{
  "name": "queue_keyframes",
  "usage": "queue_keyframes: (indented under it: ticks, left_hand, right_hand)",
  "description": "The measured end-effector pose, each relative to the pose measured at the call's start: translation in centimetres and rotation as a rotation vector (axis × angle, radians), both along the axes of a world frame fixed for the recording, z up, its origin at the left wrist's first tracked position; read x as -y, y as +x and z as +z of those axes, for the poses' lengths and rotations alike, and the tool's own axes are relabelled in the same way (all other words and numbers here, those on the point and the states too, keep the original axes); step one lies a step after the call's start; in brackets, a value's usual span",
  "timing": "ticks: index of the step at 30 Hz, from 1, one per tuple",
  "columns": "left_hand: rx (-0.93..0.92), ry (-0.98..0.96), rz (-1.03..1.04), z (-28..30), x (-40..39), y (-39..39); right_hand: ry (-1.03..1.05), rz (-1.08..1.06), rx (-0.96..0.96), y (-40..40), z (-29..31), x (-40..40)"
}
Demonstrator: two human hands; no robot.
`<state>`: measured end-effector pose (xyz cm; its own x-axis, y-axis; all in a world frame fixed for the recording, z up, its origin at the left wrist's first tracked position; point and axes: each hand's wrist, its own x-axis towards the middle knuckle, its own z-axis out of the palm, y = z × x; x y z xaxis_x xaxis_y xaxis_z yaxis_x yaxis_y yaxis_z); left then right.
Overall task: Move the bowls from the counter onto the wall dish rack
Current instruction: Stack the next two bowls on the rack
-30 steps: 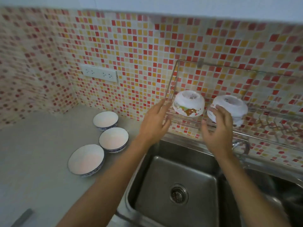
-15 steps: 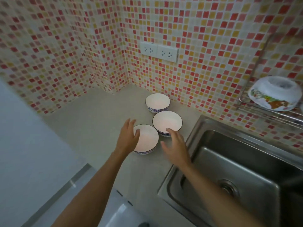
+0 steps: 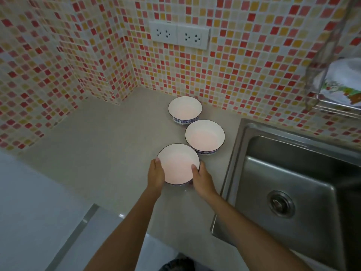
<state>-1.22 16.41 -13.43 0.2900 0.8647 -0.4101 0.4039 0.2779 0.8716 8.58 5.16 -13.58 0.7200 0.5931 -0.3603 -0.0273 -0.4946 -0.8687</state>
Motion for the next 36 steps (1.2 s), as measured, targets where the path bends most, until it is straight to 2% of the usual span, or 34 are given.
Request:
queue_keyframes:
  ticks: [6,10,13,17,23,26,29,31,33,36]
  left_hand:
    - [0.028,0.074,-0.056,0.9,2.0,0.7]
    - [0.097,0.124,-0.138,2.6,5.1,2.7]
    - [0.175,0.125,-0.199,3.8,8.4,5.2]
    - [0.239,0.058,-0.303,5.0,14.2,9.0]
    - [0.263,-0.094,-0.520,4.7,22.8,13.4]
    - [0.290,-0.092,-0.605,4.4,26.6,14.9]
    - [0.273,-0.092,-0.695,3.3,29.1,15.9]
    - [0.250,-0.024,-0.756,2.8,30.4,16.0]
    - [0.139,0.122,-0.822,2.1,31.4,15.6]
    - [-0.155,0.313,-0.997,-0.3,31.7,13.8]
  right_hand:
    - [0.043,-0.117,-0.043,-0.5,0.1,2.5]
    - [0.198,-0.261,-0.050,0.1,0.9,6.0]
    - [0.320,-0.388,-0.175,1.5,2.0,9.4]
    - [0.415,-0.576,-0.333,4.6,3.5,15.1]
    - [0.473,-0.692,-0.371,9.0,4.4,24.7]
    - [0.474,-0.731,-0.428,10.8,3.9,28.8]
    - [0.453,-0.819,-0.434,12.2,3.4,32.0]
    - [0.406,-0.860,-0.410,13.1,3.1,33.6]
    - [0.340,-0.857,-0.348,14.0,3.0,34.7]
    - [0.226,-0.818,-0.242,15.1,2.3,36.2]
